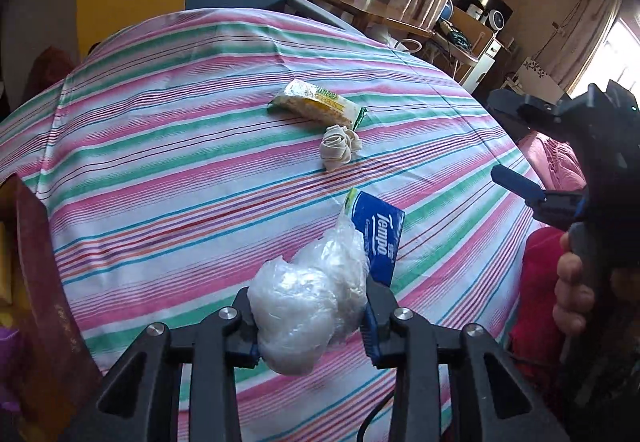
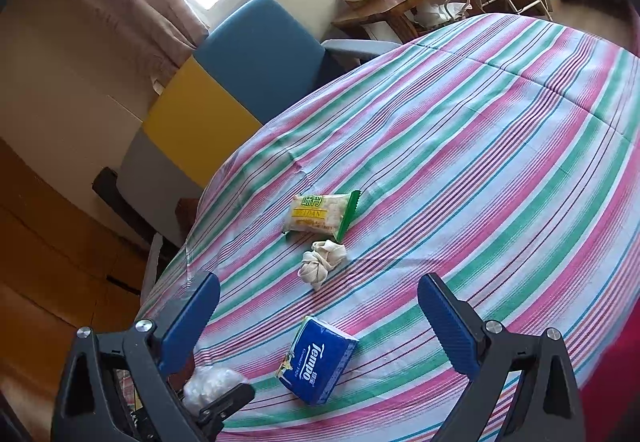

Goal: Organize objects
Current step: 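Grasp the clear plastic bag with the left gripper and lift it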

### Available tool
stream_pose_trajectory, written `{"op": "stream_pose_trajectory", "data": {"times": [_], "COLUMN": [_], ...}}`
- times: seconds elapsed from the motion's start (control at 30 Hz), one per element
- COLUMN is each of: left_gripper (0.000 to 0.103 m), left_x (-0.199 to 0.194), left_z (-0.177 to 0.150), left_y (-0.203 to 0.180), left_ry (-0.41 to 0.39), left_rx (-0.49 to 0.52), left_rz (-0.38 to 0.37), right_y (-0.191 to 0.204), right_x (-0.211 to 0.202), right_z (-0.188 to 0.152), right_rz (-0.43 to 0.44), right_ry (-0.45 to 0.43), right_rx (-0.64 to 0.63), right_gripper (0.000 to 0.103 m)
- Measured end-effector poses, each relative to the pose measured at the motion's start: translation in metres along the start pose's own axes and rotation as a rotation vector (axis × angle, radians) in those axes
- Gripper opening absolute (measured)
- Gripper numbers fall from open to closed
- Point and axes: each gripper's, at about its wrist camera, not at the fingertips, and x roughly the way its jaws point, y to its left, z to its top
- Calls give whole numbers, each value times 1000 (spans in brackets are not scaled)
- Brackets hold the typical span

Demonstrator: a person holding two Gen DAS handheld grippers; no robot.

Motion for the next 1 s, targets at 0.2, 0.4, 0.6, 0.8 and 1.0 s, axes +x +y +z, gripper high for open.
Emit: {"op": "stream_pose_trajectory", "data": {"times": [0.2, 0.4, 0.6, 0.8, 1.0], "left_gripper": [36, 36, 36, 36, 36], "left_x": [-49, -92, -127, -146, -154], "left_z": [-32, -57, -76, -94, -111], "left_y": [15, 36, 68, 92, 114], "left_ry": [-46, -104, -154, -184, -177], "left_rx": [-18, -50, -109, -177, -239], "left_rz": [3, 22, 52, 67, 92], "right_y": [3, 9, 30, 46, 38], "right_x": [6, 26, 63, 100, 138], "right_z": [-1, -5, -9, 11, 10], "right_rz": [-57, -115, -171, -204, -260], "right_ry": [25, 139, 279, 287, 295], "right_rx": [-20, -66, -119, -86, -68], "right_gripper": [100, 79, 73, 73, 73]}}
